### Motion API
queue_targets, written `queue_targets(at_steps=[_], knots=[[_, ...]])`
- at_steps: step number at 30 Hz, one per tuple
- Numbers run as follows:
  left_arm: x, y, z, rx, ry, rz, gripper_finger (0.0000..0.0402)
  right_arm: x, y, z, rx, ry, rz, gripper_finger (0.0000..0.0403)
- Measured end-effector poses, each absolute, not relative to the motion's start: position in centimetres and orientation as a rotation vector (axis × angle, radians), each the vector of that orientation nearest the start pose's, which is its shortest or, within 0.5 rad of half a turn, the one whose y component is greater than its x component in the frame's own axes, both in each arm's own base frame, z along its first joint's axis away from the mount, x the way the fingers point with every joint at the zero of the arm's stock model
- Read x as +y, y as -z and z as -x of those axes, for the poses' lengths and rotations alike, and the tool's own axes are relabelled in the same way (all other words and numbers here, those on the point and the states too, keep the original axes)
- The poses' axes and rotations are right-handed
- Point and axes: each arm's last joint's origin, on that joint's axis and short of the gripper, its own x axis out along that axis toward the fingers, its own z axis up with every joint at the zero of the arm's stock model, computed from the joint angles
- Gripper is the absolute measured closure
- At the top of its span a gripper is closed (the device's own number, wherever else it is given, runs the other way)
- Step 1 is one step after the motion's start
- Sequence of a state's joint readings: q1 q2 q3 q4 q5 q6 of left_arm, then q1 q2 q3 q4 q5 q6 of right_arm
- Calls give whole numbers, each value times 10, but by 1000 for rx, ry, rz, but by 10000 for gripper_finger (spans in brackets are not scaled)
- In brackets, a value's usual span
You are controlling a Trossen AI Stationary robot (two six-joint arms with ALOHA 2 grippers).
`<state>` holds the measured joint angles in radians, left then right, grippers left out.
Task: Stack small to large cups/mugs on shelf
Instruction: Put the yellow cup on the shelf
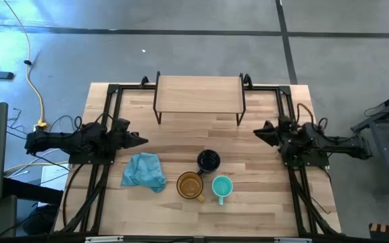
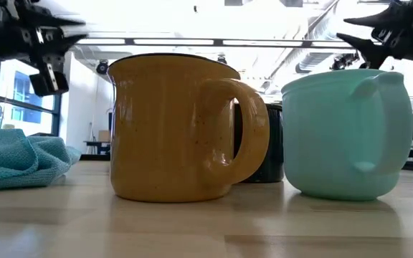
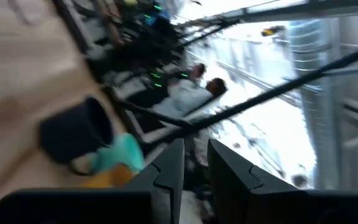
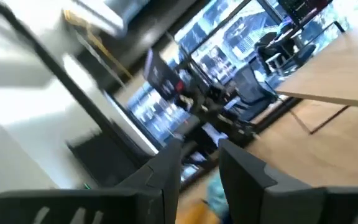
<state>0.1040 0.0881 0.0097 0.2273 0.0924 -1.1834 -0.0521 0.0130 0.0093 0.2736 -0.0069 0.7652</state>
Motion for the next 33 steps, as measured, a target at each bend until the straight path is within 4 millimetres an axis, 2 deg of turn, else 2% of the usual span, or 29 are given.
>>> queue_targets(at_steps=[4,8,12,17,21,25,28,33], knots=[[-2,-189,-105,-153,185,1162,339,-5,-195,-93,-303,-85,-866,307],[-16,-191,-112,-118,257,1158,339,-5,-195,-93,-303,-86,-885,307],[-33,-189,-121,-56,253,1136,339,-7,-194,-93,-315,-52,-848,307],[-58,-205,-143,24,238,1041,339,-8,-194,-93,-318,-34,-840,307],[-73,-227,-170,40,233,864,339,-7,-194,-93,-312,-44,-821,307],[-86,-253,-201,33,182,672,339,-6,-196,-93,-324,-61,-720,307],[-96,-264,-223,171,134,458,339,-4,-200,-92,-352,-101,-626,307],[-103,-269,-248,465,-99,184,339,-2,-206,-90,-371,-118,-509,307]])
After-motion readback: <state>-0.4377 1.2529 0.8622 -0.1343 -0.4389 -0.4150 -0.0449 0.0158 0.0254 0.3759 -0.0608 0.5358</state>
